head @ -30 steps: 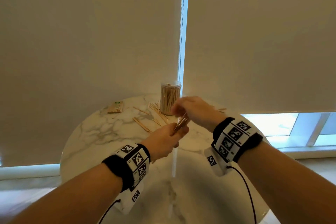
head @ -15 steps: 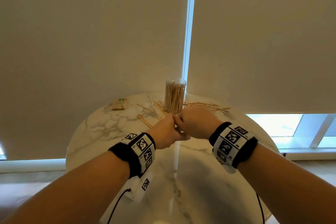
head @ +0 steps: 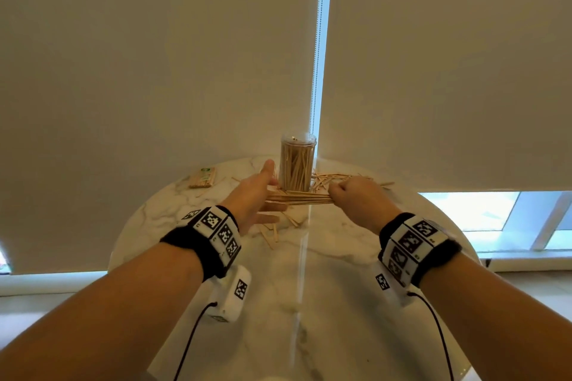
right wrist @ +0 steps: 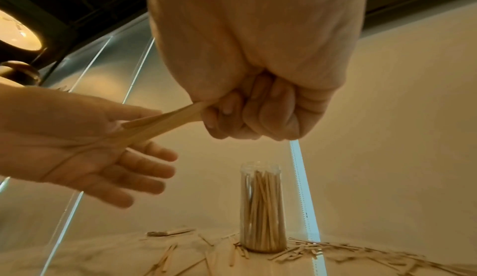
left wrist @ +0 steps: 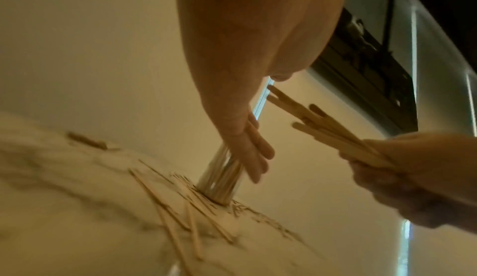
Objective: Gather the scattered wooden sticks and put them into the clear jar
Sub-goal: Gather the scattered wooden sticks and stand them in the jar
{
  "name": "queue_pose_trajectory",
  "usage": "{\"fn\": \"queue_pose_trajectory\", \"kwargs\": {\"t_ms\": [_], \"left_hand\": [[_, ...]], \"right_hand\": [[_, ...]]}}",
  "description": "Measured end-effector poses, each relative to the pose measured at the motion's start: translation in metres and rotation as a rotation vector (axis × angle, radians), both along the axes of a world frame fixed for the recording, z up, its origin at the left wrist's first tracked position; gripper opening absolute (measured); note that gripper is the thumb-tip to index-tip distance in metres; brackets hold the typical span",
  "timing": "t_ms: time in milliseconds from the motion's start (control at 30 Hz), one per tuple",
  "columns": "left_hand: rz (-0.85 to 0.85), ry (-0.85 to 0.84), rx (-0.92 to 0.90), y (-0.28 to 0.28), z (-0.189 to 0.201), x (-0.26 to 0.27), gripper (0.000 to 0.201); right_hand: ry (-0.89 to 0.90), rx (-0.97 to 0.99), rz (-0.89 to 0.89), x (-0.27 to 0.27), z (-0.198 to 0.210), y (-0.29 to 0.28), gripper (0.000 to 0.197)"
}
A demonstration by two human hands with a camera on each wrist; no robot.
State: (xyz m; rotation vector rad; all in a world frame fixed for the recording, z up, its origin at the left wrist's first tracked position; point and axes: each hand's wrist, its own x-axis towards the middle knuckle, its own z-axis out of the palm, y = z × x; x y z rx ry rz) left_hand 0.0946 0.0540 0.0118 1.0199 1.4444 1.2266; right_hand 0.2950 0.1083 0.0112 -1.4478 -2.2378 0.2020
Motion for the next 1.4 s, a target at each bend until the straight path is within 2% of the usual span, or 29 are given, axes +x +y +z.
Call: {"fn": "queue_pose_trajectory", "kwargs": {"t_ms": [67, 167, 267, 333, 433, 500, 600, 633, 733, 767, 800, 900, 967, 1100, 1167, 1267, 1400], "left_hand": [[-0.044, -0.126, 0.005, -0.001, 0.004, 0.020, 0.047], [-0.007, -0.131, 0.040, 0.006, 0.005, 0.038, 0.036], [0.049, 0.024, 0.091, 0.020, 0.001, 0.031, 0.034], [0.017, 0.112, 0.144, 0.028, -0.003, 0.025, 0.028], [-0.004, 0.139, 0.213, 0.040, -0.002, 0.017, 0.021], [-0.005, 0.145, 0.225, 0.053, 0.002, 0.010, 0.030], [-0.013, 0.190, 0.149, 0.078, 0.011, -0.001, 0.052], [-0.017, 0.180, 0.113, 0.087, 0.014, -0.005, 0.052], [-0.017, 0.145, 0.028, 0.119, 0.018, -0.018, 0.030], [-0.021, 0.162, 0.006, 0.131, 0.018, -0.022, 0.032], [-0.032, 0.216, -0.015, 0.145, 0.016, -0.027, 0.045], [-0.055, 0.495, -0.033, 0.180, 0.011, -0.032, 0.093], [-0.040, 0.604, 0.006, 0.199, 0.005, -0.029, 0.121], [-0.021, 0.549, 0.123, 0.233, -0.005, -0.019, 0.158], [-0.033, 0.489, 0.131, 0.245, -0.011, -0.018, 0.156], [-0.039, 0.506, 0.177, 0.248, -0.019, -0.020, 0.126], [-0.041, 0.552, 0.208, 0.247, -0.019, -0.022, 0.124]], "right_hand": [[0.021, 0.001, 0.001, -0.011, -0.004, 0.001, 0.047], [0.080, -0.011, -0.050, -0.020, -0.009, 0.004, 0.051], [0.096, -0.089, -0.002, -0.021, -0.015, 0.006, 0.059], [0.100, -0.092, 0.001, -0.020, -0.016, 0.006, 0.064], [0.113, -0.074, 0.039, -0.023, -0.012, 0.011, 0.072], [0.115, -0.060, 0.073, -0.025, -0.002, 0.018, 0.064], [0.075, -0.022, 0.052, -0.025, 0.021, 0.040, 0.056], [0.077, -0.014, 0.023, -0.024, 0.029, 0.053, 0.055], [0.079, 0.053, -0.107, -0.024, 0.057, 0.102, 0.057], [0.061, 0.082, -0.147, -0.026, 0.067, 0.119, 0.056], [0.032, 0.105, -0.180, -0.029, 0.075, 0.136, 0.055], [-0.135, 0.157, -0.230, -0.044, 0.092, 0.179, 0.048], [-0.268, 0.170, -0.217, -0.056, 0.098, 0.201, 0.044], [-0.530, 0.147, -0.135, -0.084, 0.105, 0.227, 0.044], [-0.666, 0.138, -0.077, -0.100, 0.104, 0.229, 0.045], [-0.788, 0.143, 0.030, -0.125, 0.092, 0.231, 0.034], [-0.706, 0.027, 0.062, -0.140, 0.080, 0.244, 0.023]]}}
